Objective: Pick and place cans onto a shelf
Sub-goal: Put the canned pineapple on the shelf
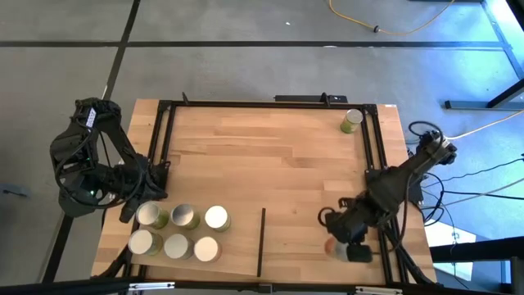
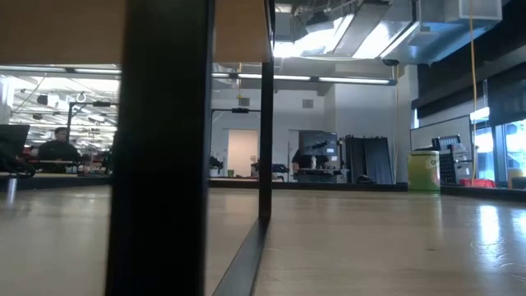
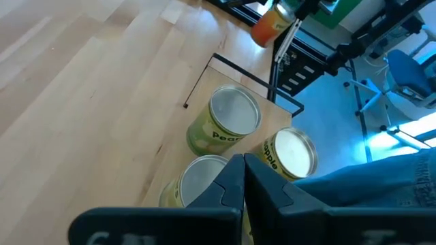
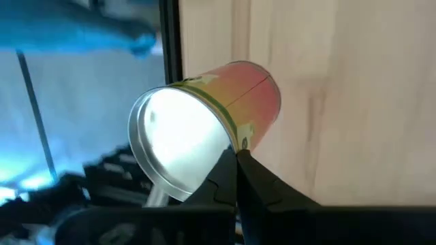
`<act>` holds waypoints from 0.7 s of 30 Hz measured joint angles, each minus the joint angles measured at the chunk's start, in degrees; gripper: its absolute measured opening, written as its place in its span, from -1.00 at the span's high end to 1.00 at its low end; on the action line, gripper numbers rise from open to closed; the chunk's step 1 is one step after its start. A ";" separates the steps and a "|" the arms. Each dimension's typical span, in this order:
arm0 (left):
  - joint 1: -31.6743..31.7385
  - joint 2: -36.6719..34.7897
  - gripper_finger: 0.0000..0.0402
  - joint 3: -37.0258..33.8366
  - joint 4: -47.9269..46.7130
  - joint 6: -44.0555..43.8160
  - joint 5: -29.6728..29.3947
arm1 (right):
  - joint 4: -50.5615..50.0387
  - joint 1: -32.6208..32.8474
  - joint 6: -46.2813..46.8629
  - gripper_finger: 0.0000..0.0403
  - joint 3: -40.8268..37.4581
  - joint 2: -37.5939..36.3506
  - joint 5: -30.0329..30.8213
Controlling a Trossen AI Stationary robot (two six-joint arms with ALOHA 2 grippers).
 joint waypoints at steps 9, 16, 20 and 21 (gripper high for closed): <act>0.00 0.00 1.00 -0.01 -0.37 5.53 1.65 | -5.52 -10.61 2.63 1.00 13.95 -0.08 10.01; 0.00 0.00 1.00 -0.01 -0.34 7.06 2.36 | -9.41 -19.11 -4.04 1.00 22.38 3.80 12.86; 0.02 0.00 1.00 -0.01 -0.32 7.06 2.53 | -10.12 -25.78 -10.13 1.00 25.58 7.39 13.20; 0.00 0.00 1.00 -0.01 -0.32 7.08 2.82 | -9.40 -27.48 -11.99 1.00 26.13 8.35 12.84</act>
